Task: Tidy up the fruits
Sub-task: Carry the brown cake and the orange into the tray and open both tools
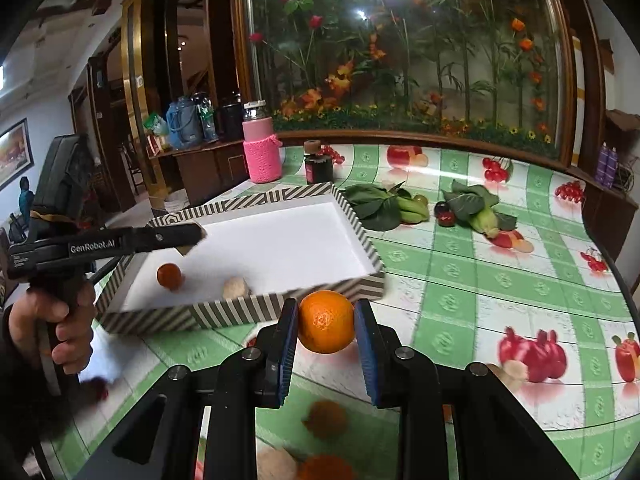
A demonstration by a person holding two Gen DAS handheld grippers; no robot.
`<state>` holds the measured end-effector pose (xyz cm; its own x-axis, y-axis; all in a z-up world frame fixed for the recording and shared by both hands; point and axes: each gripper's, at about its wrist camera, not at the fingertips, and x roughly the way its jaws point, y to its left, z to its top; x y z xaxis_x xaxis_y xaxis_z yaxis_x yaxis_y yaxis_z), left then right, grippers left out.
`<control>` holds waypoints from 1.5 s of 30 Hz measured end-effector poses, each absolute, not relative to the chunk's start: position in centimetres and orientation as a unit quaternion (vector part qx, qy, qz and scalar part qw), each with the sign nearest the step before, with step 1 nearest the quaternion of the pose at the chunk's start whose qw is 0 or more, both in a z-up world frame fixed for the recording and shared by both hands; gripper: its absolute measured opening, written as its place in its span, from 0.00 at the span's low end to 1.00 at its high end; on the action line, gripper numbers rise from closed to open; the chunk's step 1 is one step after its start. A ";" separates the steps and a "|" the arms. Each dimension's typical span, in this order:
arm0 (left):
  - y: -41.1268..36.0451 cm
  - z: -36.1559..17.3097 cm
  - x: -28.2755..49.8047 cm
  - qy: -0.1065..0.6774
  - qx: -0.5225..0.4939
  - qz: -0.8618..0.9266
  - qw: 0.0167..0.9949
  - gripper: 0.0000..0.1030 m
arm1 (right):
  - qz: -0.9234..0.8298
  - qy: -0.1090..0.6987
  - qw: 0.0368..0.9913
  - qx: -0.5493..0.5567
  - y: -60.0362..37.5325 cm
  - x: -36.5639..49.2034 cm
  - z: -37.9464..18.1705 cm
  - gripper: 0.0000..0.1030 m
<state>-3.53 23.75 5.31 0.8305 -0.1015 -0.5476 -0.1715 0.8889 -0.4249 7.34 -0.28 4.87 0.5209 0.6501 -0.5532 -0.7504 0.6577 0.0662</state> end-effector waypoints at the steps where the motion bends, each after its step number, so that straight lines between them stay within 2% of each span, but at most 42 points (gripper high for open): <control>1: 24.8 5.1 -3.7 0.293 -0.247 0.040 0.923 0.28 | 0.404 0.276 0.868 -0.089 0.3 7.4 4.9 0.27; 8: 28.4 3.6 -4.6 0.319 -0.281 0.150 0.893 0.28 | 0.424 0.285 0.857 -0.076 4.5 7.3 4.9 0.27; 20: 28.9 2.3 -4.6 0.364 -0.226 0.225 0.875 0.28 | 0.461 0.307 0.827 -0.093 11.9 5.0 3.3 0.27; 45: 28.5 1.7 -4.3 0.391 -0.194 0.262 0.861 0.28 | 0.470 0.328 0.812 -0.109 13.1 4.3 1.3 0.27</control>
